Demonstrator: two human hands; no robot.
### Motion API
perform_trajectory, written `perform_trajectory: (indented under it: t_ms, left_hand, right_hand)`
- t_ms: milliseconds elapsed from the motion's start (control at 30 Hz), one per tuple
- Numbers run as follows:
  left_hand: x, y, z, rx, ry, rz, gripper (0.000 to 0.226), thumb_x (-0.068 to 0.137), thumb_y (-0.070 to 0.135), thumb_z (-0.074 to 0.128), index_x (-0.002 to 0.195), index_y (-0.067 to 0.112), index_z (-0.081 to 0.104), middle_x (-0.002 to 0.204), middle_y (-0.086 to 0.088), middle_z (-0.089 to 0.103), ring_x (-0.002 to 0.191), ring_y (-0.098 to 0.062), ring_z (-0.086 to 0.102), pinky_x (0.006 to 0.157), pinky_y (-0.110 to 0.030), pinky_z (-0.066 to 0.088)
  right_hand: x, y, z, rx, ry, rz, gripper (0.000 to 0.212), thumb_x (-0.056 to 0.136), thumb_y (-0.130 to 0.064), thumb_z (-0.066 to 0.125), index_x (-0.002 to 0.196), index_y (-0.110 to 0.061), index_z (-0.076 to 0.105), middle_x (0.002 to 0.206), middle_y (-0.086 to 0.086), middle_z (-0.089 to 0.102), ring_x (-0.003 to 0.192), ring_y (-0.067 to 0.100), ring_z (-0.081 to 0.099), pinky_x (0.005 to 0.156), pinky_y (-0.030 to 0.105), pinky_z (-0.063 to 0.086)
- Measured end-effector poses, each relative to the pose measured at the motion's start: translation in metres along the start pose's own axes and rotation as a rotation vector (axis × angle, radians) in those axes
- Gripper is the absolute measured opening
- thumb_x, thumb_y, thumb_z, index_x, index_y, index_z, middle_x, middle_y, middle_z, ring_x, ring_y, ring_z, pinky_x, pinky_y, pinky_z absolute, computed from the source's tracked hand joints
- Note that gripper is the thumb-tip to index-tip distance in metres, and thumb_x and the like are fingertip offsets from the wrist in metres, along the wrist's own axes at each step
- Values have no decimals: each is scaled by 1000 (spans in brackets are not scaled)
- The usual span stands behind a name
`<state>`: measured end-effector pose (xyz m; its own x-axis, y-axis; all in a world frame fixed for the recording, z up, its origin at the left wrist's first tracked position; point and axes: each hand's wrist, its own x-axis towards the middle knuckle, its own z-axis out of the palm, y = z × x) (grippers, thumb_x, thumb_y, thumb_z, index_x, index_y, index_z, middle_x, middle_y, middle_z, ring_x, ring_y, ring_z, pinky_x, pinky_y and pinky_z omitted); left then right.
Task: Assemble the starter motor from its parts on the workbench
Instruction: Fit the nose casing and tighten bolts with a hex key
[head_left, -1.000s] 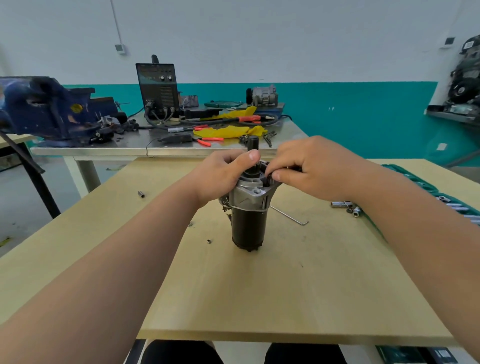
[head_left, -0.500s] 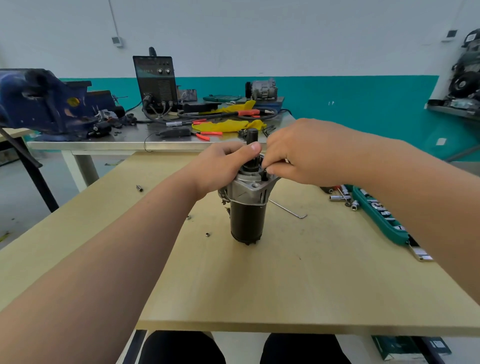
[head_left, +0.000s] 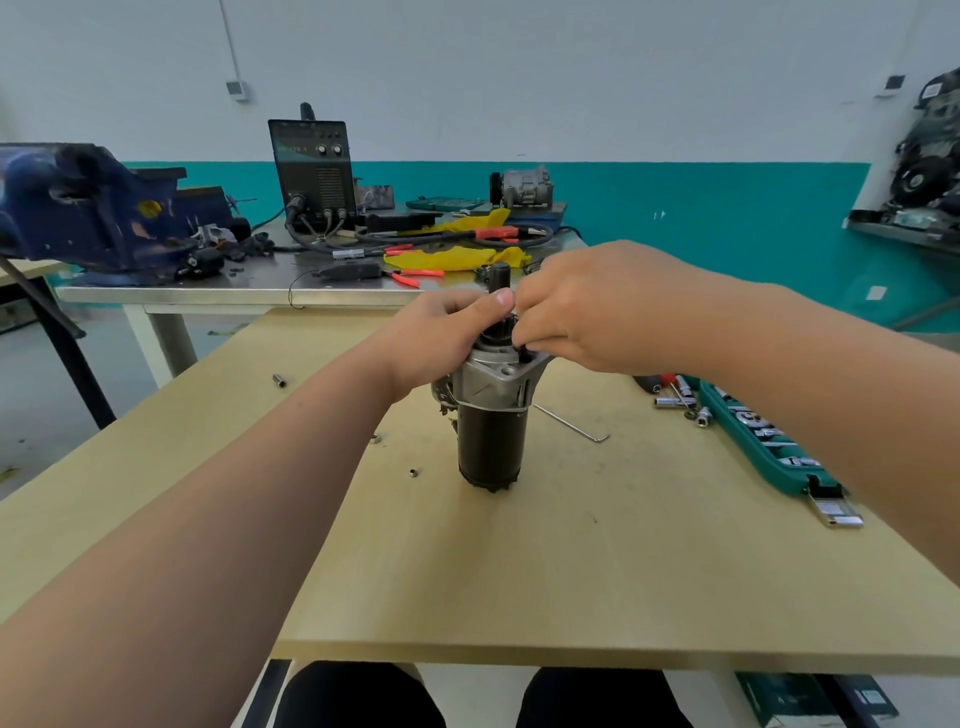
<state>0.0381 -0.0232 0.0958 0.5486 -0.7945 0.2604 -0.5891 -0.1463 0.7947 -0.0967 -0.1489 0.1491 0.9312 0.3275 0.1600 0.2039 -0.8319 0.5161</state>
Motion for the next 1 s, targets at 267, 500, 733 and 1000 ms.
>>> perform_trajectory:
  t_ms: [267, 500, 733, 1000]
  left_hand:
    - [2, -4, -2, -28, -51, 23, 39, 97, 52, 45, 93, 22, 69, 91, -5, 69, 90, -18, 63, 85, -39, 49]
    - [6, -8, -1, -62, -40, 28, 33, 98, 49, 47, 81, 35, 71, 80, 13, 71, 79, -1, 66, 76, -28, 47]
    - [6, -7, 0, -66, -22, 25, 32, 98, 51, 47, 87, 32, 71, 88, 6, 72, 89, -11, 66, 81, -30, 49]
    - [5, -4, 3, -46, 12, 4, 36, 96, 55, 47, 98, 30, 71, 92, 3, 74, 90, -13, 69, 82, -33, 52]
  right_hand:
    - [1, 6, 3, 169, 10, 17, 29, 99, -27, 46, 119, -26, 67, 113, -7, 63, 101, 7, 53, 71, 13, 23]
    - [6, 5, -3, 399, -38, 211, 13, 92, -27, 60, 99, -31, 71, 85, -17, 60, 74, -4, 53, 67, 9, 37]
    - [6, -1, -2, 428, -41, 245, 15, 92, -24, 58, 93, -28, 73, 87, -10, 66, 78, 4, 58, 64, 11, 37]
    - [6, 0, -2, 575, -58, 352, 13, 88, -26, 65, 80, -35, 70, 75, -21, 62, 71, -8, 57, 59, 13, 36]
